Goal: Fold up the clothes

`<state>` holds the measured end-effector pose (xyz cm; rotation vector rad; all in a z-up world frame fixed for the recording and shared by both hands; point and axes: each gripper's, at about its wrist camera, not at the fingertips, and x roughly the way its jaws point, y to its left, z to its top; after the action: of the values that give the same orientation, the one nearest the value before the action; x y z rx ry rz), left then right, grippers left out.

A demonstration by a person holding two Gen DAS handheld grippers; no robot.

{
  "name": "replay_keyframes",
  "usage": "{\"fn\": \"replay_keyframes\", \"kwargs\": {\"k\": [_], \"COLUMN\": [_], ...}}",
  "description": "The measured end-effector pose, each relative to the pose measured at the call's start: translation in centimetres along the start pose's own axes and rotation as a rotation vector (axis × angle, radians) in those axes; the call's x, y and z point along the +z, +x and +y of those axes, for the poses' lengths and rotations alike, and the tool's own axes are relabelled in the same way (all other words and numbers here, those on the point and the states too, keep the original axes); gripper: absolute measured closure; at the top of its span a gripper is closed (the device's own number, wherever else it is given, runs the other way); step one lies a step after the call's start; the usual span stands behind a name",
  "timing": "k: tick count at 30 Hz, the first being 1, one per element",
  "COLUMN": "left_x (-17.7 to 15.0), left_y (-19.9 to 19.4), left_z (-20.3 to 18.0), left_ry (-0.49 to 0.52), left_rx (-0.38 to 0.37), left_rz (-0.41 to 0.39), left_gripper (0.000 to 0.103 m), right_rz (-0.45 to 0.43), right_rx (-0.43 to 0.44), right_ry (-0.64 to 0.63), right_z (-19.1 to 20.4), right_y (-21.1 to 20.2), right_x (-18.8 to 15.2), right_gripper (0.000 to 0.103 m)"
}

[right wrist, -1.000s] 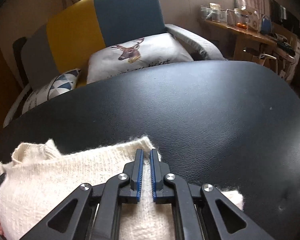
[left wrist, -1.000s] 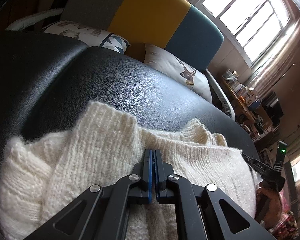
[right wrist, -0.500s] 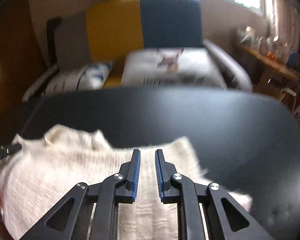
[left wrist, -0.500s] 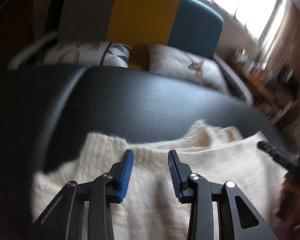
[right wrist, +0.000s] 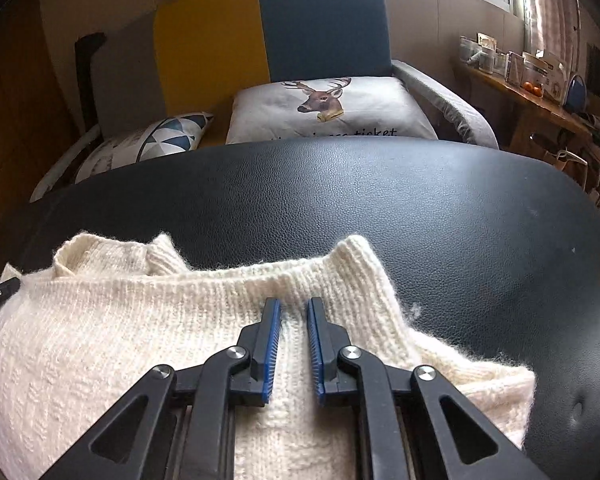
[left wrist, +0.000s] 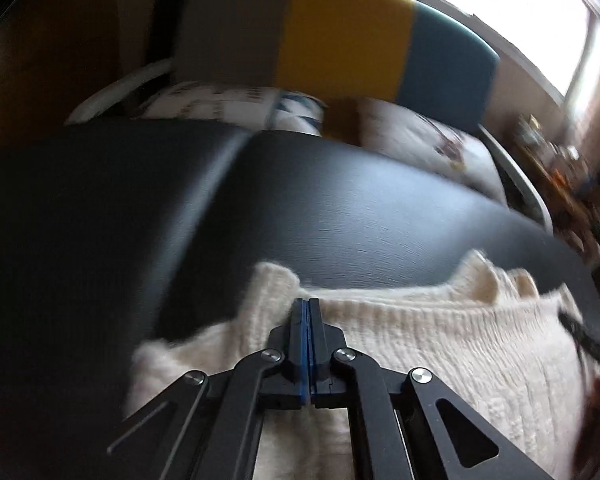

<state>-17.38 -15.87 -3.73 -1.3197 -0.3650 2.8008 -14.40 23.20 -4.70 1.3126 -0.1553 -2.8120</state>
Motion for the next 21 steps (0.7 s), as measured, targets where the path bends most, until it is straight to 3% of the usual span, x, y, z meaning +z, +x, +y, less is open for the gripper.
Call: {"fn": "replay_keyframes", "kwargs": {"k": [5, 11, 12, 15, 19, 21], "left_x": [-0.4, 0.5, 0.7, 0.1, 0.2, 0.1], "left_y": [0.1, -0.2, -0.8, -3.3, -3.3, -2.1], "left_z": [2.7, 3.4, 3.4, 2.0, -1.2, -1.8], "left_ry": [-0.124, -0.149, -0.147, -0.087, 0.041, 0.088], "left_rx": [-0.073, -0.163, -0.162, -0.067, -0.072, 0.0], "left_rz": [-0.002, 0.032, 0.029, -0.064, -0.054, -0.029], "left_gripper": [0.099, 0.099, 0.099, 0.095, 0.094, 0.094], "right_rz": [-0.003, -0.006, -0.006, -0.008, -0.009, -0.008], "right_rx": [0.017, 0.034, 0.029, 0.021, 0.024, 0.024], "right_ry": [0.016, 0.036, 0.033, 0.027, 0.034, 0.033], "right_z": [-0.6, -0.9, -0.8, -0.6, -0.7, -0.7], "right_y": [0.2, 0.3, 0.3, 0.2, 0.2, 0.2], "right_x": [0.2, 0.2, 0.2, 0.1, 0.1, 0.1], "right_gripper": [0.091, 0.091, 0.091, 0.091, 0.091, 0.091]}}
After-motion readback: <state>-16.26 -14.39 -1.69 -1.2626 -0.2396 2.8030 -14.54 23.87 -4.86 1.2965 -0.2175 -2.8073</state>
